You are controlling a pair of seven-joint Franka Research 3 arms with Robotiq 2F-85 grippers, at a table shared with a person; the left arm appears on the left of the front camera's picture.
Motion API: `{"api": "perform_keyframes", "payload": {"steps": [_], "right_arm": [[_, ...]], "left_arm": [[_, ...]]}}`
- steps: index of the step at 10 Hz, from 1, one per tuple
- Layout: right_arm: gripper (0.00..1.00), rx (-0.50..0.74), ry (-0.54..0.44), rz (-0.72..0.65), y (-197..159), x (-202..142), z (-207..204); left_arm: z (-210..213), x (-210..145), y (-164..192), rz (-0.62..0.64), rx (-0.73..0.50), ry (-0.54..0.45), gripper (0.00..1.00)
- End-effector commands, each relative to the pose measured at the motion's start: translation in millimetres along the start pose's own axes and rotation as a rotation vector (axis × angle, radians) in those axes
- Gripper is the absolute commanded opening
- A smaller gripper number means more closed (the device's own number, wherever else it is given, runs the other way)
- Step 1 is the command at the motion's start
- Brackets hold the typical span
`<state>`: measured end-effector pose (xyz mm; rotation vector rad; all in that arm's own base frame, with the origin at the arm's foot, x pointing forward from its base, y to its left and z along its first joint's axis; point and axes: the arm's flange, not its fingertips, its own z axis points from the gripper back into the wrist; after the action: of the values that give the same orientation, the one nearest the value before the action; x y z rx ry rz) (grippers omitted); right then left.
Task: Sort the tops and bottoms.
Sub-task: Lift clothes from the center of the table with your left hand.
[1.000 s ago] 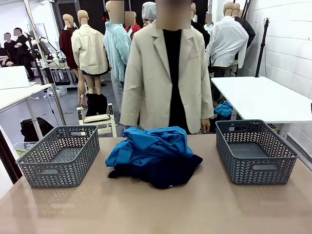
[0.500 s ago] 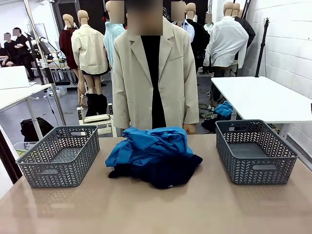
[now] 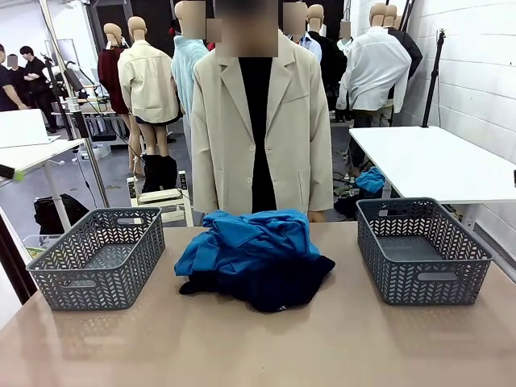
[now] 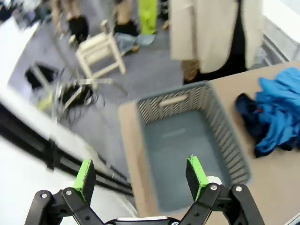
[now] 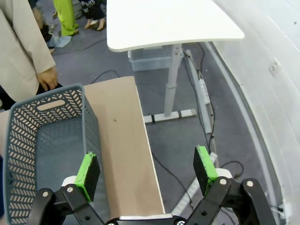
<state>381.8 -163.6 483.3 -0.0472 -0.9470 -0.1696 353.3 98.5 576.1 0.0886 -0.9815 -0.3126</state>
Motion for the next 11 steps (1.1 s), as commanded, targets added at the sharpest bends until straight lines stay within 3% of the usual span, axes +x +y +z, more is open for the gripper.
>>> {"api": "perform_keyframes", "payload": {"steps": [1, 4, 5, 6, 10, 11], "right_arm": [[1.0, 0.002, 0.009, -0.011, -1, -1, 1], [1.0, 0.002, 0.009, -0.011, -1, -1, 1], [1.0, 0.002, 0.009, -0.011, -1, -1, 1], [1.0, 0.002, 0.009, -0.011, -1, -1, 1], [1.0, 0.002, 0.009, -0.011, -1, -1, 1], [1.0, 0.002, 0.009, -0.011, -1, -1, 1]], "left_arm": [[-2, 35, -44, -0.201, -0.1, -0.096, 1.0], [-10, 68, -139, -0.446, -0.261, -0.114, 1.0], [-9, 63, -156, -0.492, -0.213, 0.015, 1.0], [5, 66, -142, -0.384, -0.206, -0.113, 1.0], [3, 67, -150, -0.41, -0.221, -0.091, 1.0], [5, 79, -157, -0.4, -0.279, -0.175, 1.0]]}}
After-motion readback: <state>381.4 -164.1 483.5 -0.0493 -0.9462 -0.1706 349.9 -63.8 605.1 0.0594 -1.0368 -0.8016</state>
